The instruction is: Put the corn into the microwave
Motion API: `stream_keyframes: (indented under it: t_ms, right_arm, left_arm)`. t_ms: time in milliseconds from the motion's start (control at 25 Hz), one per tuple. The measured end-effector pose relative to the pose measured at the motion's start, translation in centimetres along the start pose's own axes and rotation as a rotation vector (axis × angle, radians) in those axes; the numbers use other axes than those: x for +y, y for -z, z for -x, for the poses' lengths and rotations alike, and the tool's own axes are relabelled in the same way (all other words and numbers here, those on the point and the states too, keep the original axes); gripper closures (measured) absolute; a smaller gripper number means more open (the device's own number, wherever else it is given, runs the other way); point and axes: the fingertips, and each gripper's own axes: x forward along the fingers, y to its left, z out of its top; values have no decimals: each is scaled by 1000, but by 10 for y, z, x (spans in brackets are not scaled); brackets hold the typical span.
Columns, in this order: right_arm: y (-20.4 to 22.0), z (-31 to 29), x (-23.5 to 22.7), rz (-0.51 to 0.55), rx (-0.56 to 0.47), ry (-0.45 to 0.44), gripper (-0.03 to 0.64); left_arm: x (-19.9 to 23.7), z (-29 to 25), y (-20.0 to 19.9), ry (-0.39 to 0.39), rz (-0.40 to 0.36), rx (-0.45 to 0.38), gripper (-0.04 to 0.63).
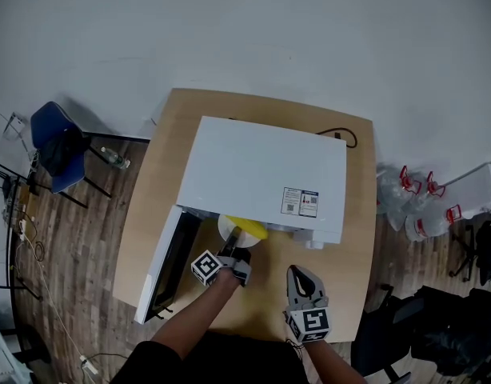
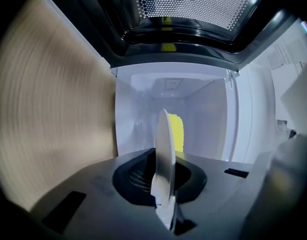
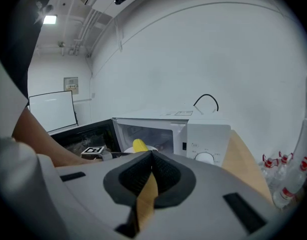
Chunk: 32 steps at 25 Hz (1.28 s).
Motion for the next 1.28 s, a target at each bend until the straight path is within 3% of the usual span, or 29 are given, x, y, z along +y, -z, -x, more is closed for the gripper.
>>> stream_keyframes:
  t_ms: [360, 640, 880, 1080, 1120, 1200, 1280]
  right_arm:
    - [5, 1, -10, -2, -1, 22, 557]
    - [8, 1, -30, -17, -2, 59, 557]
    - [14, 3, -30, -23, 21, 52, 557]
    - [21, 7, -44, -39, 37, 88, 557]
    - [22, 8, -45, -33, 37, 88, 558]
    - [21, 9, -47, -24, 34, 94, 557]
    - [20, 9, -52, -33, 29, 109, 557]
  left_arm:
    - [13, -14, 0, -65, 50, -54, 576]
    - [23, -22, 1, -90, 22, -33, 576]
    - [30, -30, 6, -64, 114, 5, 575]
    - [24, -31, 4, -61, 44, 7, 573]
    - [20, -30, 5, -47, 30, 13, 555]
    - [13, -31, 8, -15, 17, 34, 457]
    - [8, -31, 10, 5, 14, 52, 412]
